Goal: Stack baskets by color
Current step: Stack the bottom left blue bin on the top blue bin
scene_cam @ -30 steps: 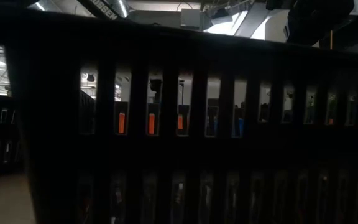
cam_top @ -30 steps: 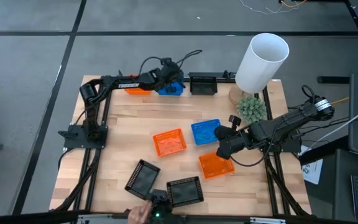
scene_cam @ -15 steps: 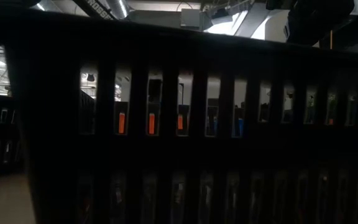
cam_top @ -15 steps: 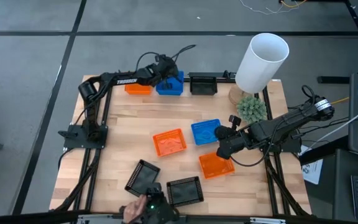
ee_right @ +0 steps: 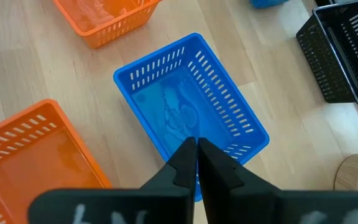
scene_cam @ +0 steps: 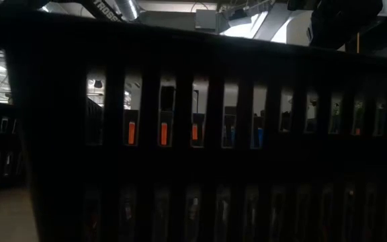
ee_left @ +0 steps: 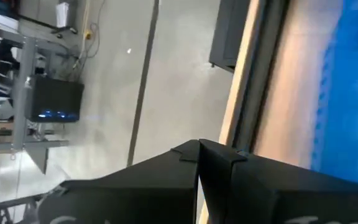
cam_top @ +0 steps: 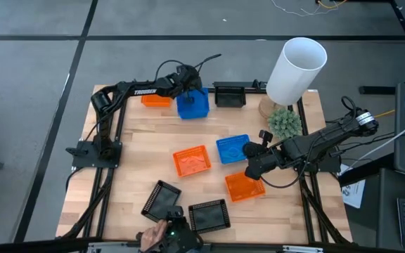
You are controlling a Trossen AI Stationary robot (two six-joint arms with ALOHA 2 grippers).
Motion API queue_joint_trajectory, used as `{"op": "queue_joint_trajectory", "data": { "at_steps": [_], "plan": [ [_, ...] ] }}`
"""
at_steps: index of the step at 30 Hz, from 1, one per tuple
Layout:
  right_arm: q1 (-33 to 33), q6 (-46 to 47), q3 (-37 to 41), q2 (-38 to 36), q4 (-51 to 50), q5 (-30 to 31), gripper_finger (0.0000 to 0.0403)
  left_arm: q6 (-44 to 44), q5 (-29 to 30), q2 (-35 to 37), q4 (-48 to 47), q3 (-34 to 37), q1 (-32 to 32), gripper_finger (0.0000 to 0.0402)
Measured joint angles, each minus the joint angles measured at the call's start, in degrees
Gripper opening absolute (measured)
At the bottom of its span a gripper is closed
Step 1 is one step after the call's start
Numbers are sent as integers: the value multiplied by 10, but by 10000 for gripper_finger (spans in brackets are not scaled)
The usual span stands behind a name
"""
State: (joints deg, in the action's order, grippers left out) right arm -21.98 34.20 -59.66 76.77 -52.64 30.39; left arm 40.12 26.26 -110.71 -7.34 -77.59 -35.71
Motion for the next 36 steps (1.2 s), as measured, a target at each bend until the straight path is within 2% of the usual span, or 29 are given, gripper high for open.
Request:
{"op": "queue_joint_trajectory", "data": {
  "at_steps": [5,8,15,18,20,26,29,36],
  "plan": [
    [0,-1,0,0,0,0,16,5,37,22,2,-20,17,0],
    [0,-1,0,0,0,0,16,6,41,32,-33,-40,27,0],
    [0,0,0,0,0,0,16,-55,48,58,-231,-145,57,6],
    [0,-1,0,0,1,0,16,-105,14,62,-306,-205,65,32],
    [0,1,0,0,1,0,16,-129,-28,63,-351,-234,66,57],
    [0,0,0,0,1,0,16,-136,-143,61,-398,-244,52,136],
    [0,-1,0,0,1,0,16,-132,-189,44,-437,-244,35,160],
    [0,-2,0,0,0,0,16,-70,-187,22,-415,-220,29,167]
  ]
}}
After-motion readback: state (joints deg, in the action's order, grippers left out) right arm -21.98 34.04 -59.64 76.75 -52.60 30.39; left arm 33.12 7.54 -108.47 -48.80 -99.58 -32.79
